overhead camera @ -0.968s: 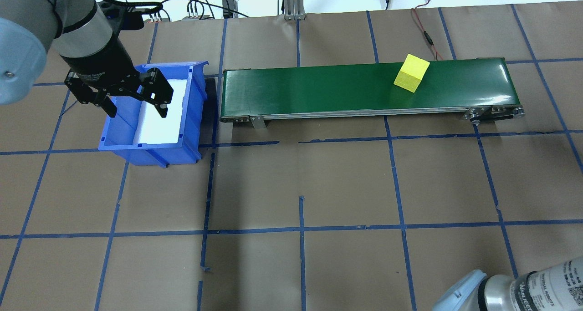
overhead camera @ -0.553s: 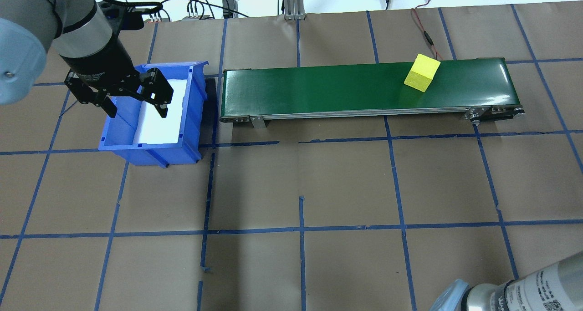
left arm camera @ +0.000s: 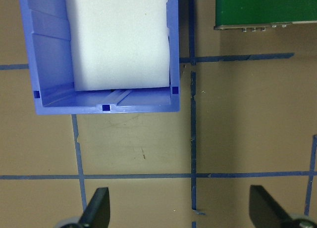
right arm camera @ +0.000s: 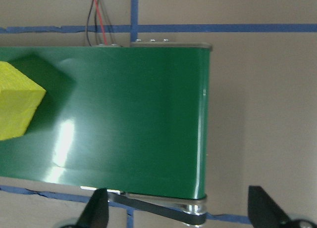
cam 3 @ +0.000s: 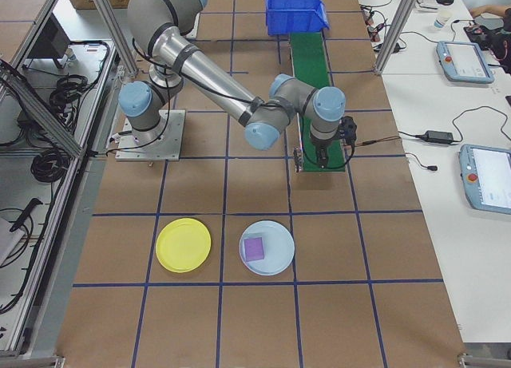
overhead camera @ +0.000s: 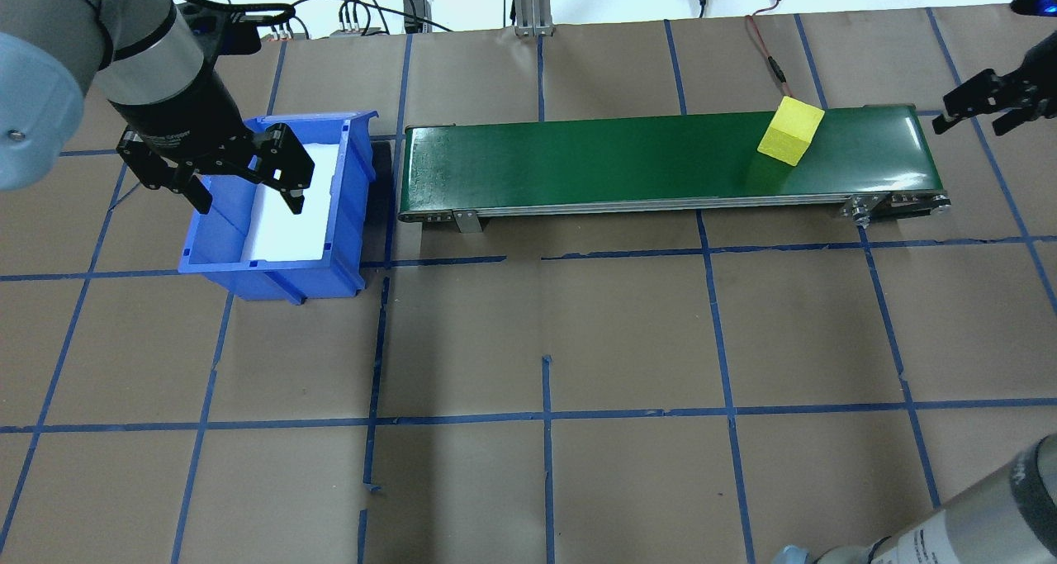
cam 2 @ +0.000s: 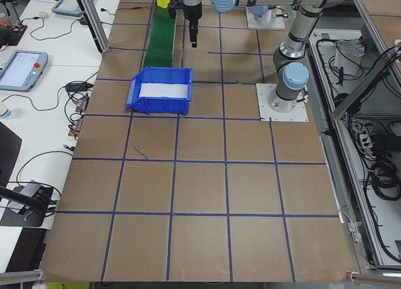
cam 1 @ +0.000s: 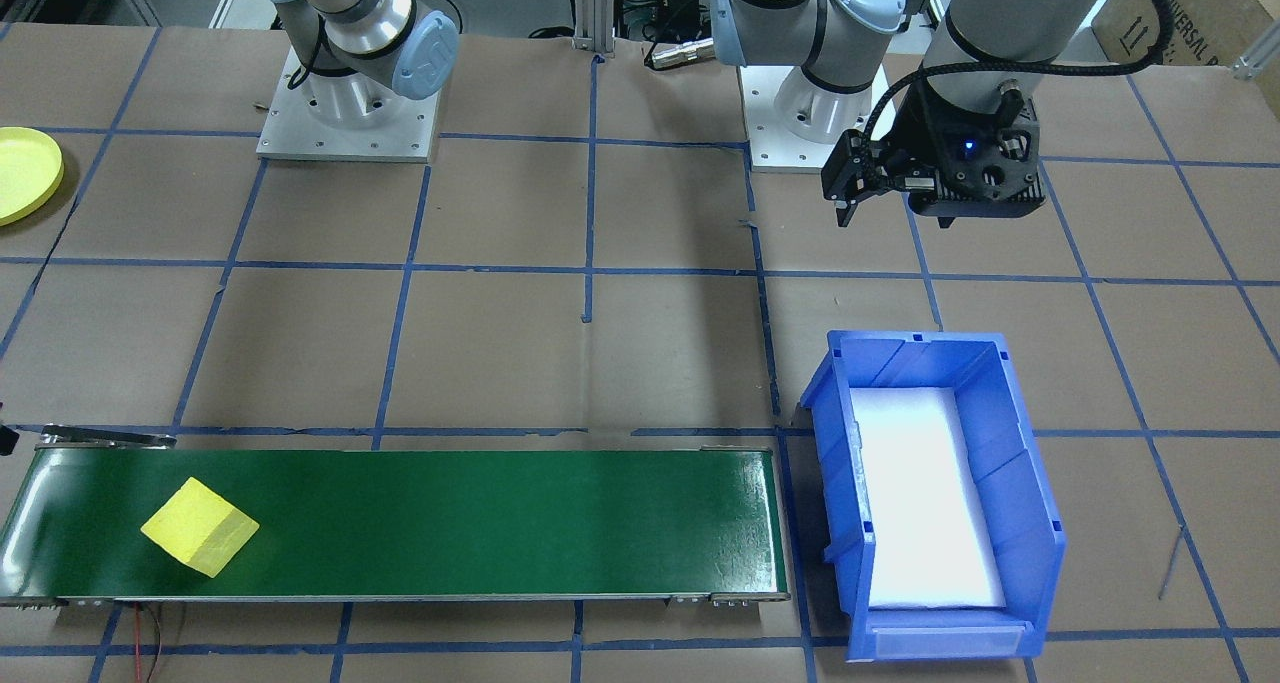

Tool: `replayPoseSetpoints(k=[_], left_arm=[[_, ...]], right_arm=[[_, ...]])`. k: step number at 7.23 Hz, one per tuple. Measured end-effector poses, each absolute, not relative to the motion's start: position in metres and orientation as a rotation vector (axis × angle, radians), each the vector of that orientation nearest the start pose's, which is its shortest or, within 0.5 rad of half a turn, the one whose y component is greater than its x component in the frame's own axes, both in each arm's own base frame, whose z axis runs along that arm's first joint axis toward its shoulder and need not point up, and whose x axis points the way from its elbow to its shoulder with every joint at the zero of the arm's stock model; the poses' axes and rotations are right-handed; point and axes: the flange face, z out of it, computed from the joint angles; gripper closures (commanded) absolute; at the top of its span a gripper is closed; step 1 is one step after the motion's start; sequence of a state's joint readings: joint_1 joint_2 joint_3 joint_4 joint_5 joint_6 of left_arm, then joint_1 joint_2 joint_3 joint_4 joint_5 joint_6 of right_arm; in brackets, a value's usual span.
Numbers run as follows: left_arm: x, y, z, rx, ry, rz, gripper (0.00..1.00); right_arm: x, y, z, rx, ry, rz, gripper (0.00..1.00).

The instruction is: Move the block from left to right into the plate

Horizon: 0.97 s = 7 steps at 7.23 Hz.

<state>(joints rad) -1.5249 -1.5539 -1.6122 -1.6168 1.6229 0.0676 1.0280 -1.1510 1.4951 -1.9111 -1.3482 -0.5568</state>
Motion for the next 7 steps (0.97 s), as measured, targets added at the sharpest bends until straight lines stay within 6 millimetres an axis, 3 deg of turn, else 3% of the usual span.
replayPoseSetpoints(k=[1, 3, 7], left_arm=[[-0.106, -0.483, 0.471, 0.037, 3.091, 0.114, 0.00], [-0.106, -0.483, 0.471, 0.038, 3.091, 0.115, 0.00], [-0.106, -0.483, 0.471, 0.037, 3.091, 0.116, 0.00]], right_arm=[[-0.169, -0.639, 0.316, 0.056, 2.920, -0.144, 0.00], [-0.134, -0.650, 0.306, 0.172, 2.862, -0.119, 0.00], [-0.117, -0.676, 0.283, 0.266, 2.775, -0.114, 0.00]])
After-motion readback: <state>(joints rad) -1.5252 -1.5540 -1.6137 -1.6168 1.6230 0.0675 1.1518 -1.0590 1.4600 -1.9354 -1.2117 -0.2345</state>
